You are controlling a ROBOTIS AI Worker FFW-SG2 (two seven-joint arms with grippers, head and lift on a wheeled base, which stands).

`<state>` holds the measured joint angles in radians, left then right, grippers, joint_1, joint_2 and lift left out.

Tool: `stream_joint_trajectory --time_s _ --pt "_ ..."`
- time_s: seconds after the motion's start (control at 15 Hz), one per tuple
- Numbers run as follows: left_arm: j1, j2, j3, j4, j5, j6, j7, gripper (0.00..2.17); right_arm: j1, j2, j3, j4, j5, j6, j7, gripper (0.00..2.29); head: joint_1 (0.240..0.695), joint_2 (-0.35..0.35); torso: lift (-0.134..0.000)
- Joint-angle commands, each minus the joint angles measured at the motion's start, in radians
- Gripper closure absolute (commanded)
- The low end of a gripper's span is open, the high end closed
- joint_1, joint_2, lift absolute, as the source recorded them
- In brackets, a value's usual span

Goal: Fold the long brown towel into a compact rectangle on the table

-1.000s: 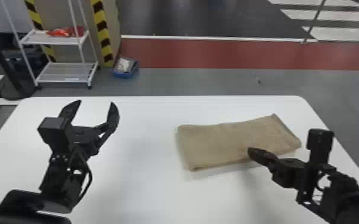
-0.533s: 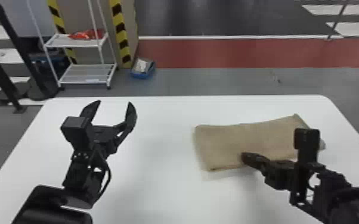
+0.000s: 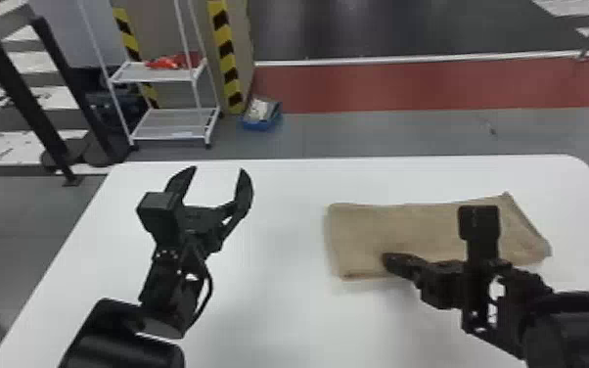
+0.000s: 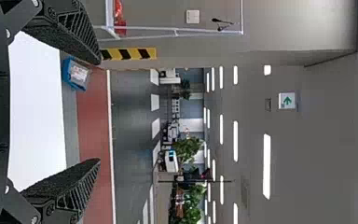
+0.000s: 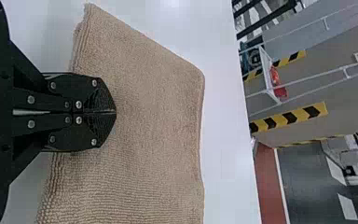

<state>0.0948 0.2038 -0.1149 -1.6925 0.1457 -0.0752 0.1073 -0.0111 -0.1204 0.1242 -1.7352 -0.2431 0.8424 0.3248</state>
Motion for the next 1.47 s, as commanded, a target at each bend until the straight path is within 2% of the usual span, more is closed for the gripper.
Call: stream_joint_trajectory --time_s 0.0,0.27,0.6,0.73,0.87,0.93,1.0,1.07,1.13,1.2,1.27,1.4 --pt "0.000 0.000 0.001 0.004 0.000 0.001 0.000 0.16 -0.021 0.005 0.057 0.008 0.002 0.010 -0.016 1.66 0.695 0.128 -0.120" --pt "0.000 0.002 0.001 0.004 0.000 0.001 0.000 0.16 -0.061 0.044 0.137 0.009 0.028 0.013 -0.093 1.66 0.695 0.177 -0.120" --pt "0.000 0.002 0.001 0.008 0.000 -0.002 -0.003 0.16 -0.107 0.105 0.178 0.071 0.025 0.004 -0.107 1.66 0.695 0.219 -0.120" --pt "0.000 0.002 0.001 0.010 -0.002 -0.002 -0.003 0.16 -0.104 0.105 0.180 0.066 0.015 -0.036 -0.115 1.66 0.695 0.236 -0.120" --pt "0.003 0.002 0.003 0.010 -0.002 -0.002 -0.001 0.16 -0.076 0.099 0.140 0.014 0.007 -0.052 -0.118 1.64 0.695 0.245 -0.120" --pt "0.006 0.002 0.003 0.010 -0.002 -0.002 -0.001 0.16 -0.056 0.093 0.103 -0.027 0.002 -0.052 -0.118 1.50 0.695 0.240 -0.120" --pt "0.008 0.003 0.003 0.010 -0.002 -0.005 -0.001 0.16 -0.035 0.088 0.055 -0.055 0.001 -0.052 -0.115 1.18 0.695 0.233 -0.120" --pt "0.010 0.002 0.003 0.010 -0.002 -0.005 -0.001 0.16 -0.024 0.079 0.003 -0.076 -0.004 -0.045 -0.107 0.53 0.695 0.223 -0.120" --pt "0.010 0.003 0.003 0.010 -0.002 -0.008 -0.003 0.16 -0.020 0.064 -0.051 -0.076 -0.022 -0.036 -0.101 0.01 0.695 0.211 -0.120" --pt "0.008 0.002 0.000 0.013 -0.003 -0.008 -0.005 0.16 -0.029 0.041 -0.101 -0.076 -0.056 -0.027 -0.101 0.00 0.695 0.195 -0.120" --pt "0.006 0.000 -0.008 0.016 -0.006 -0.005 -0.006 0.16 -0.043 0.019 -0.141 -0.066 -0.079 -0.027 -0.101 0.01 0.695 0.145 -0.120" --pt "0.003 -0.006 -0.023 0.016 -0.018 -0.005 -0.008 0.15 -0.063 0.001 -0.207 -0.029 -0.097 -0.027 -0.101 0.07 0.695 0.095 -0.120"
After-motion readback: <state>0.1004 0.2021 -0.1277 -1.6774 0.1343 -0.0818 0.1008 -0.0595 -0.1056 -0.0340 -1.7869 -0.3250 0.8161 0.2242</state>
